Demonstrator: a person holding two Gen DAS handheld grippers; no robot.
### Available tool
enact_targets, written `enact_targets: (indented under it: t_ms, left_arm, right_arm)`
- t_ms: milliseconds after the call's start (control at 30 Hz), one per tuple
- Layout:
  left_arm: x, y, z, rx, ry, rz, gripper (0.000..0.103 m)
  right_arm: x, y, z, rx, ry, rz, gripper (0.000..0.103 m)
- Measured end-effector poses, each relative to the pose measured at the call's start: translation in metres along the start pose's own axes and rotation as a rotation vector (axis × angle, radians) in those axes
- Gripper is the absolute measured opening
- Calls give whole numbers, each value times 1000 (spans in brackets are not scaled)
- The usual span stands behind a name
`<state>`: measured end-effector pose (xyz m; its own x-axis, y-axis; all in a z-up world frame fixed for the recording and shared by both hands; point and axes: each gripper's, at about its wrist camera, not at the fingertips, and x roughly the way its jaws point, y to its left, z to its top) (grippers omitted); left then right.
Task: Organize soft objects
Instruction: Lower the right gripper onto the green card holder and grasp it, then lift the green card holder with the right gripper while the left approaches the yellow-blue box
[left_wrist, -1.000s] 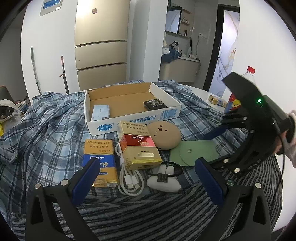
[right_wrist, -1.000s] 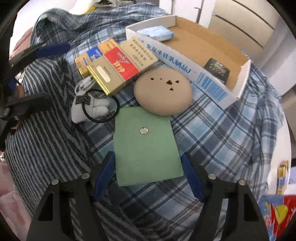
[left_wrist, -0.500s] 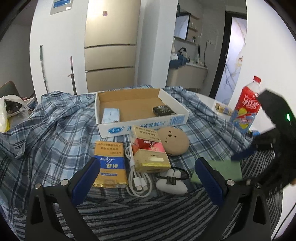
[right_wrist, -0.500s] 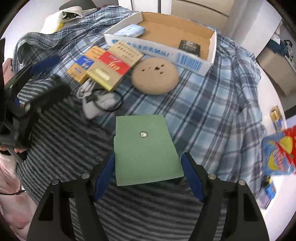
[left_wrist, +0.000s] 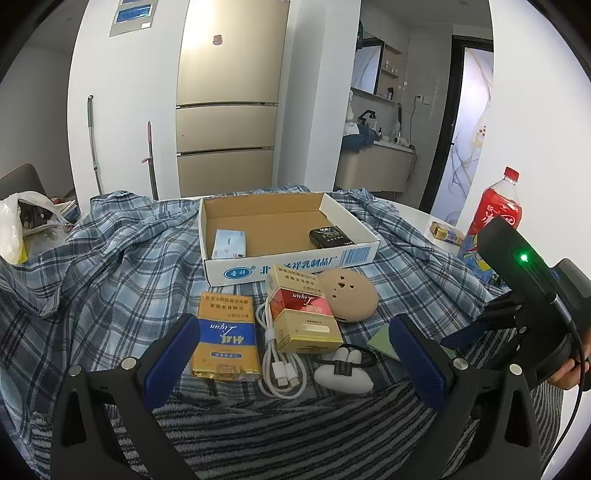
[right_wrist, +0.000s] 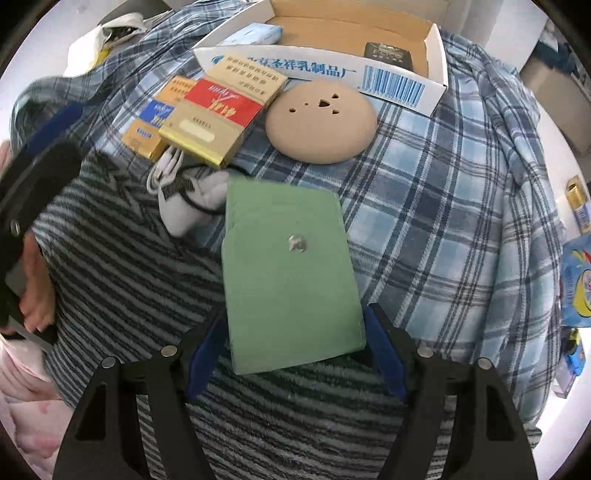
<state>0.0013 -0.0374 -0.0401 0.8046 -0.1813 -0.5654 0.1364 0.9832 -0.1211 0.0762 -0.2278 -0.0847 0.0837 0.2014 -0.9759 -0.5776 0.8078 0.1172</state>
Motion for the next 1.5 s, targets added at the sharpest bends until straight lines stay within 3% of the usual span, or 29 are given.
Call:
enact_targets:
  t_ms: [133,633,900,1100,1367,1500]
  left_arm:
    - [-3,-2,0,9,-13,1,103]
    - [-13,7,3,-43,-48,-8,103]
    - [-21,-2,2,-1,-87,11,103]
    - [-24,1,2,-16,-84,10,103]
    - [-20,12,4,-73,-63,12,103]
    - [-29,17,7,-97,-115,37,103]
  right_arm:
    - [-1,7,-1,-22,-4,-10,66]
    - [-42,20,-17,30,-109,-83,65]
    - [-43,26,-29,27,-73,-108,66]
    - [-30,22,-28,83,-64,-34,78]
    - [-30,12,-15,148,-90,16,79]
    - [-32,9,-14,173,-100,31,79]
